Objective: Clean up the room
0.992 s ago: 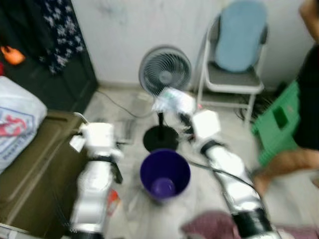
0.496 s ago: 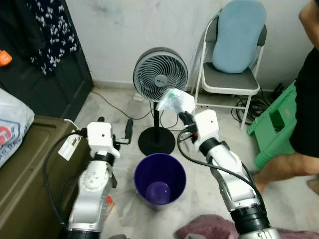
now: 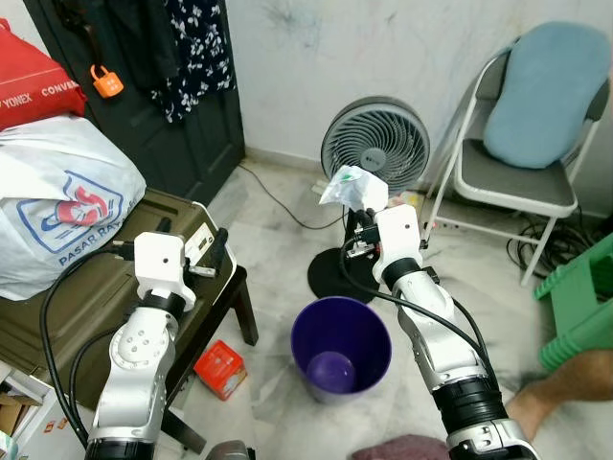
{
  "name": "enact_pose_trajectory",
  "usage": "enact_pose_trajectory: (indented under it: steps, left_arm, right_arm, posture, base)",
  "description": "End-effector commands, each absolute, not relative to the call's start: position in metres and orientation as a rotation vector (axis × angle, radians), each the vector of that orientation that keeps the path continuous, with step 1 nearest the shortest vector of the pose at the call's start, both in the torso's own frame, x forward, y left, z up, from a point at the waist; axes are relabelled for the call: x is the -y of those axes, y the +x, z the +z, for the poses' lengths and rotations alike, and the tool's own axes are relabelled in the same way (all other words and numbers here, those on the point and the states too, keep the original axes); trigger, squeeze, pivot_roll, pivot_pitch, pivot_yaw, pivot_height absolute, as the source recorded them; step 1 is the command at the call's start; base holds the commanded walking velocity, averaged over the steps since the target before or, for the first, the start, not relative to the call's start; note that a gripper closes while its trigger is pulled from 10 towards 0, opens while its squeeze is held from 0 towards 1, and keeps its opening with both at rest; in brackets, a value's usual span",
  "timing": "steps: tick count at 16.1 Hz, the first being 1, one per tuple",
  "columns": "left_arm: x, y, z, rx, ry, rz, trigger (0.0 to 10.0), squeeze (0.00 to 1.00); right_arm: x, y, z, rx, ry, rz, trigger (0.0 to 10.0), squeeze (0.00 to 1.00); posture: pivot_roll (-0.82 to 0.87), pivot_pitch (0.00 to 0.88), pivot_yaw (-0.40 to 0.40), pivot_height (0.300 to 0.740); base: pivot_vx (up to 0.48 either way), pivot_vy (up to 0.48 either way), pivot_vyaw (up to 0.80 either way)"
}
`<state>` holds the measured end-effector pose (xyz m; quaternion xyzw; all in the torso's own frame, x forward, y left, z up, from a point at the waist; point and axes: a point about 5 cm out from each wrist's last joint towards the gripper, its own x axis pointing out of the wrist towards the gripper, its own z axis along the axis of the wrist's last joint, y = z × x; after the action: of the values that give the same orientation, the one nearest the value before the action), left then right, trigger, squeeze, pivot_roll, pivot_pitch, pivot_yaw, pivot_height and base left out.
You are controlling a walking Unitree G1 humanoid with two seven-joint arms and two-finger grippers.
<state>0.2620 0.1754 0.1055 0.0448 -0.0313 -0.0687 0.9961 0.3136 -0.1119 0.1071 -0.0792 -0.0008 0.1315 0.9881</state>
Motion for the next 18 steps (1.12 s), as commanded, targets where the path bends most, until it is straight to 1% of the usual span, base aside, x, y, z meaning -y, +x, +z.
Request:
enact_pose_trajectory:
  steps: [1, 4, 5, 7, 11, 13, 15, 16, 18]
  left_arm:
    - [-0.171, 0.259, 0.106, 0.070, 0.099, -0.172, 10.0, 0.00]
    - [-0.163, 0.252, 0.106, 0.083, 0.102, -0.236, 10.0, 0.00]
    - [-0.155, 0.244, 0.104, 0.076, 0.108, -0.293, 10.0, 0.00]
    - [-0.146, 0.235, 0.102, 0.060, 0.099, -0.345, 10.0, 0.00]
    - [-0.137, 0.229, 0.101, 0.059, 0.121, -0.403, 10.0, 0.00]
    - [-0.130, 0.221, 0.106, 0.079, 0.135, -0.482, 10.0, 0.00]
    - [-0.131, 0.209, 0.108, 0.083, 0.159, -0.529, 10.0, 0.00]
    - [-0.136, 0.199, 0.106, 0.052, 0.158, -0.542, 10.0, 0.00]
    - [-0.141, 0.188, 0.106, 0.021, 0.172, -0.551, 10.0, 0.00]
  right_arm:
    - [0.113, 0.315, 0.108, 0.008, -0.151, 0.233, 10.0, 0.00]
    - [0.116, 0.317, 0.103, -0.032, -0.139, 0.172, 10.0, 0.00]
    - [0.124, 0.318, 0.095, -0.078, -0.151, 0.112, 10.0, 0.00]
    - [0.135, 0.319, 0.087, -0.136, -0.154, 0.028, 10.0, 0.00]
    - [0.146, 0.320, 0.079, -0.195, -0.137, -0.056, 10.0, 0.00]
    - [0.153, 0.315, 0.068, -0.271, -0.198, -0.131, 10.0, 0.00]
    - [0.159, 0.311, 0.059, -0.322, -0.222, -0.172, 10.0, 0.00]
    - [0.160, 0.310, 0.052, -0.357, -0.224, -0.189, 10.0, 0.00]
    - [0.156, 0.310, 0.048, -0.381, -0.216, -0.202, 10.0, 0.00]
  posture:
    - [-0.02, 0.000, 0.000, 0.740]
    - [-0.02, 0.000, -0.002, 0.740]
    - [-0.01, 0.000, -0.003, 0.740]
    - [0.00, 0.000, -0.002, 0.740]
    - [0.00, 0.000, 0.010, 0.740]
    - [0.01, 0.000, 0.009, 0.740]
    - [0.03, 0.000, 0.009, 0.740]
    - [0.05, 0.000, 0.018, 0.740]
    - [0.07, 0.000, 0.039, 0.740]
  base:
    - [0.000, 0.000, 0.00]
    - [0.000, 0.000, 0.00]
    - [0.000, 0.000, 0.00]
    - [0.000, 0.000, 0.00]
    - [0.000, 0.000, 0.00]
    - [0.000, 0.000, 0.00]
    - [0.000, 0.000, 0.00]
    - [0.000, 0.000, 0.00]
    - [0.000, 0.000, 0.00]
